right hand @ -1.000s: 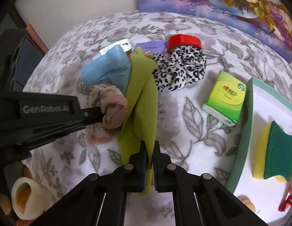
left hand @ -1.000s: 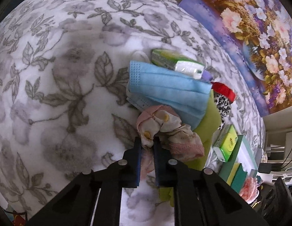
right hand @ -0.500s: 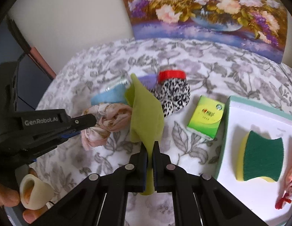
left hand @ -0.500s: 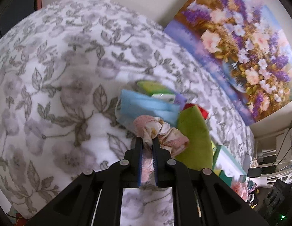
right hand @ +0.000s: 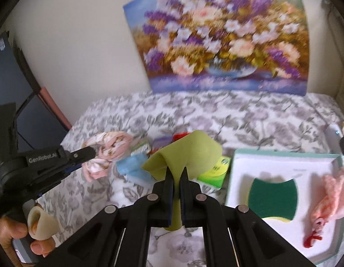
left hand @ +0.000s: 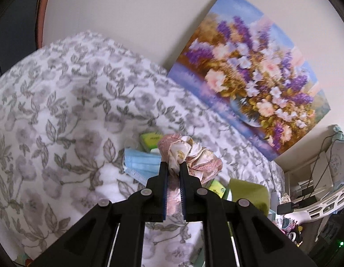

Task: Organize soft objects
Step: 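Carry the scrunchie and green cloth into the white tray and release both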

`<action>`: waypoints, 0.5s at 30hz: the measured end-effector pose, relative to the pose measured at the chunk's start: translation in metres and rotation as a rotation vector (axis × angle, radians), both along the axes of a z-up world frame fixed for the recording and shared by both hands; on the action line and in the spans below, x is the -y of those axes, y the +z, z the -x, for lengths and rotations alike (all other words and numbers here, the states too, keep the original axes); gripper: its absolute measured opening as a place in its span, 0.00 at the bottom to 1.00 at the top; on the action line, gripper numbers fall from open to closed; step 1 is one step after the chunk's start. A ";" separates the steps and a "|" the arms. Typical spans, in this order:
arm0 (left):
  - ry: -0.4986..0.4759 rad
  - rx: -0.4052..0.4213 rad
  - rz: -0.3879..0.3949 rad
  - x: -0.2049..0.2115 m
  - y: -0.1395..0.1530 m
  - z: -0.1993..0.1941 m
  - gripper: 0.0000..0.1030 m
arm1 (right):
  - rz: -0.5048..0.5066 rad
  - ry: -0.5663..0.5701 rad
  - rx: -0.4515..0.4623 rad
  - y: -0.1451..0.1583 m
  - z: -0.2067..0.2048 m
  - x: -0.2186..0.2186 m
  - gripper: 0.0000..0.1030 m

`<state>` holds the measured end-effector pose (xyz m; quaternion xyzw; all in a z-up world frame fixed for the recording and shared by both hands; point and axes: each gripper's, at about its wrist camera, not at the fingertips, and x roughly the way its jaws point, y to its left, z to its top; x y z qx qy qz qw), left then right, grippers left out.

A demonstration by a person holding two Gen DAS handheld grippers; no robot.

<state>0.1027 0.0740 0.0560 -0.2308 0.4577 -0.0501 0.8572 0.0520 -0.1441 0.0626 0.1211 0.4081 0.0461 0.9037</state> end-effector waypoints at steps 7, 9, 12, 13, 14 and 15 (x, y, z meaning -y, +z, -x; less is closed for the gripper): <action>-0.045 0.084 -0.045 0.022 0.029 0.015 0.09 | 0.030 -0.097 0.059 0.022 0.018 0.034 0.05; -0.062 0.095 -0.055 0.030 0.033 0.018 0.09 | 0.053 -0.132 0.057 0.022 0.021 0.047 0.05; -0.098 0.101 -0.068 0.047 0.036 0.022 0.09 | 0.083 -0.198 0.045 0.021 0.026 0.072 0.05; -0.111 0.102 -0.069 0.052 0.037 0.023 0.09 | 0.077 -0.228 0.039 0.020 0.029 0.085 0.05; -0.128 0.104 -0.071 0.059 0.037 0.025 0.09 | 0.070 -0.252 0.036 0.020 0.032 0.095 0.05; -0.145 0.107 -0.075 0.067 0.038 0.026 0.09 | 0.065 -0.276 0.034 0.019 0.035 0.105 0.05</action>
